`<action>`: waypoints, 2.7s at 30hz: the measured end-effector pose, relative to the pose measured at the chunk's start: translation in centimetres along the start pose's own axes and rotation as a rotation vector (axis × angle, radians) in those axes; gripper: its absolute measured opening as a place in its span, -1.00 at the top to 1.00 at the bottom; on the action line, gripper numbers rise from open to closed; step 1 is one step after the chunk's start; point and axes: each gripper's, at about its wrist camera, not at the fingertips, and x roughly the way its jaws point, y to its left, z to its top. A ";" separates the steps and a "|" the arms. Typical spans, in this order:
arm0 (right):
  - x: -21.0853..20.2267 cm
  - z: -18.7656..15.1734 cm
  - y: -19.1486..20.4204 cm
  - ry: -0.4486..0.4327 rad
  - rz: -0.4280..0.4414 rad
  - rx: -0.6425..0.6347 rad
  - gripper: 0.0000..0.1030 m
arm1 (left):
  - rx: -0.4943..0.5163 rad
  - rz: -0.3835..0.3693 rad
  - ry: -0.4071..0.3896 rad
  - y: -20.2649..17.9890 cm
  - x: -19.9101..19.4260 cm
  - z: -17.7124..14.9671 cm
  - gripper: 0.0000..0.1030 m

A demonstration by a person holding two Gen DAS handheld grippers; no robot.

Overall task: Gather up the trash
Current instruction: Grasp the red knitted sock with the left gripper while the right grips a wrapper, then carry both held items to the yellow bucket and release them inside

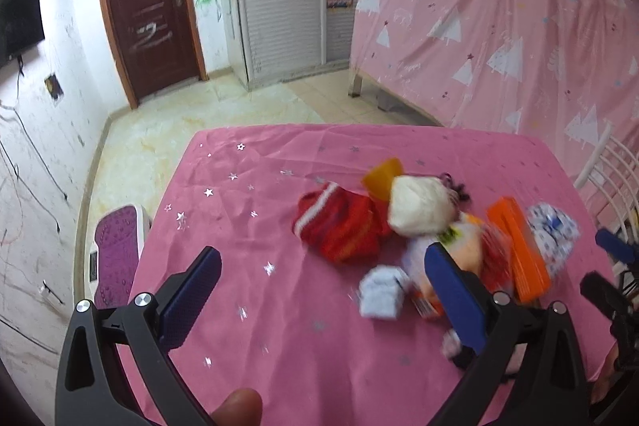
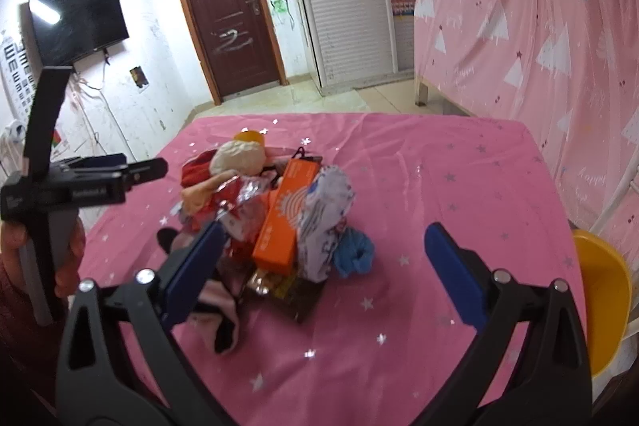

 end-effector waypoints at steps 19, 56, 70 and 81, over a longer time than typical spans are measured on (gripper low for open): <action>2.4 2.4 -1.2 0.012 0.035 0.069 0.64 | -0.181 -0.053 0.251 2.1 8.7 2.9 -0.22; -7.5 0.8 -14.2 -0.183 -0.179 0.205 0.63 | -0.055 -0.167 0.017 -18.9 -1.5 7.0 0.86; -7.5 -1.8 -24.0 -0.088 -0.350 0.284 0.63 | 0.178 -0.285 0.150 -37.3 2.4 3.8 0.86; -4.7 -5.4 -30.1 0.045 -0.407 0.398 0.63 | 0.281 -0.281 0.260 -45.9 7.0 0.1 0.86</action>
